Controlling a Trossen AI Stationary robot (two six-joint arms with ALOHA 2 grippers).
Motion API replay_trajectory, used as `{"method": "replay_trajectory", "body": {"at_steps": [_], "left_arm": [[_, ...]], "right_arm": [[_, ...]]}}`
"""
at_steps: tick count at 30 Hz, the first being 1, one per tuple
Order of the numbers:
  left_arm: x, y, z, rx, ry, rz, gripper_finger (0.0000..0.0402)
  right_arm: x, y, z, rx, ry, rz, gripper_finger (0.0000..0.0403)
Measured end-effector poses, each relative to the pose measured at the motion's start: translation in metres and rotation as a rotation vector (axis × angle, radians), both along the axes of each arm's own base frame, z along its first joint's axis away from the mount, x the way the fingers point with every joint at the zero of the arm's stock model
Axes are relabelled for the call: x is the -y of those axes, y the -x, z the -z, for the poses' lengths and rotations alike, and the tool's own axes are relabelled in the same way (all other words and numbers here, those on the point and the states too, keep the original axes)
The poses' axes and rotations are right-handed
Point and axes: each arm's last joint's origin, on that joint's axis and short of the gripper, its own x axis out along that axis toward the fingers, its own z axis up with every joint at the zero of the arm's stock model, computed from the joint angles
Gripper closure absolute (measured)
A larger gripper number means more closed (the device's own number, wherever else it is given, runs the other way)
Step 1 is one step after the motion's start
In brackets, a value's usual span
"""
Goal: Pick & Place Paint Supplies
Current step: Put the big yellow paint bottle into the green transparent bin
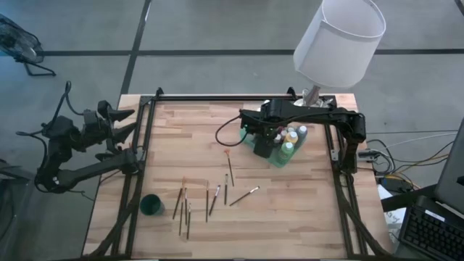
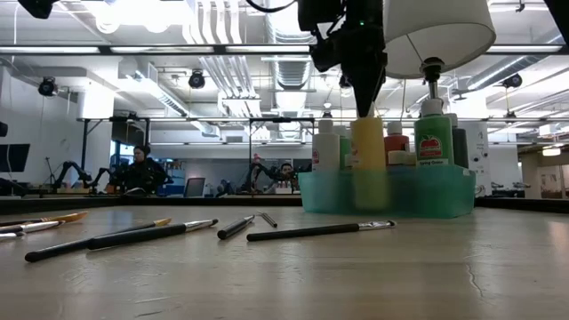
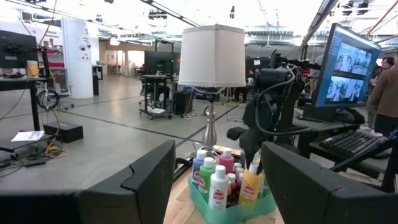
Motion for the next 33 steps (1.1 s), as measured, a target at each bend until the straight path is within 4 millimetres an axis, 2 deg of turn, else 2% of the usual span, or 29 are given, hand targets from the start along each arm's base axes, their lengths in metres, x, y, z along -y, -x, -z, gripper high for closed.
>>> {"method": "replay_trajectory", "body": {"at_steps": [4, 9, 18, 27, 33], "left_arm": [[0.0000, 0.0000, 0.0000, 0.000, 0.000, 0.000, 0.0158], [0.0000, 0.0000, 0.0000, 0.000, 0.000, 0.000, 0.0158], [0.0000, 0.0000, 0.0001, -0.001, 0.000, 0.000, 0.0158], [0.0000, -0.0001, 0.0001, -0.001, 0.000, 0.000, 0.0158], [0.0000, 0.0000, 0.0001, 0.000, 0.000, 0.000, 0.0158]], "right_arm": [[0.0003, -0.0016, 0.0009, 0.016, -0.002, 0.000, 0.0286], [0.0015, -0.0025, 0.0010, 0.027, 0.000, 0.006, 0.0265], [0.0017, -0.0022, 0.0018, 0.024, -0.003, 0.007, 0.0287], [0.0013, -0.0022, 0.0018, 0.025, -0.003, 0.021, 0.0214], [0.0013, -0.0019, 0.0018, 0.021, -0.002, 0.021, 0.0203]]}}
